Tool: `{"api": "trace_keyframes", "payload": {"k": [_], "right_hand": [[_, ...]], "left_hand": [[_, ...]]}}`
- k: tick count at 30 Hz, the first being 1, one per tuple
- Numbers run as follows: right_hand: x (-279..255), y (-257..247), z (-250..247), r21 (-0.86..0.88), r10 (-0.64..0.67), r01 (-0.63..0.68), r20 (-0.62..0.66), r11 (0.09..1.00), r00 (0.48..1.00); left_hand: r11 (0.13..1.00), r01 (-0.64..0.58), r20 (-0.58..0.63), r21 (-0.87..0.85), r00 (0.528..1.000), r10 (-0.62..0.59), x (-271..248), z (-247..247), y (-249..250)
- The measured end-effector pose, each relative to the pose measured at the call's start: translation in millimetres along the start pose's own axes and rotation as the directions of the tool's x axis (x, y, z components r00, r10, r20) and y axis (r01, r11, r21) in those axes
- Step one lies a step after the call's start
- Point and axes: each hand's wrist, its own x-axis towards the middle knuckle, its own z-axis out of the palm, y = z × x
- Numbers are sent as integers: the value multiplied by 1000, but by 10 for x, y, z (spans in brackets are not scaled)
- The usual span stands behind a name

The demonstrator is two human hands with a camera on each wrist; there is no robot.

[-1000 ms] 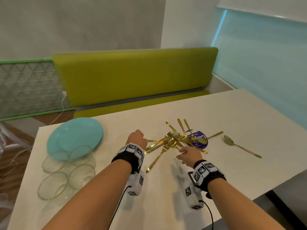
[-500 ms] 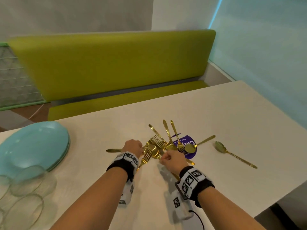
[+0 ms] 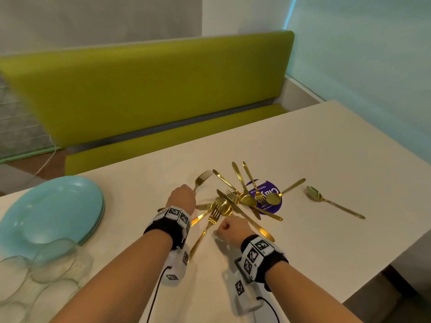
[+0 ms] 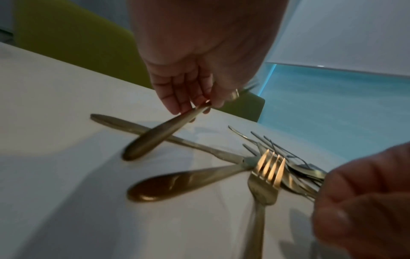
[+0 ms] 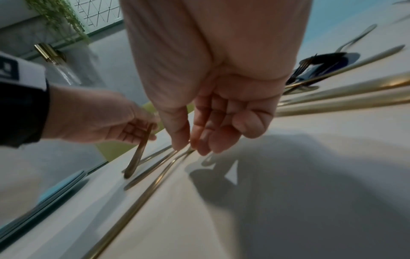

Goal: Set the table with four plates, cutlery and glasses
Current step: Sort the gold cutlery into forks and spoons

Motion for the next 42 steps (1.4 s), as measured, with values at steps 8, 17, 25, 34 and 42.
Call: {"api": "trace_keyframes", "payload": {"k": [8,17,25,34,42], "right_hand": [[68,-354,455,-12,196,-197,-59,980,979],[-23,-386,390,27,176,-174,-83,984,981],[-141,-579,-148,384,-69,77,-33,920,997],[-115,-494,-111,403,-55,83,-81,911,995],[-57,-276,-235,301,-66,123,-191,946,979]], "left_hand": [[817,59,-29,-573,995,-92,-215,-279,-135],[668,165,155,-725,985,-74,-290,-196,-410],[521,239,288,-819,957,14,-463,-175,-247],[508,292,389,-810,916,94,-592,-54,14],[592,254,330,-765,944,21,-534,98,170]]}}
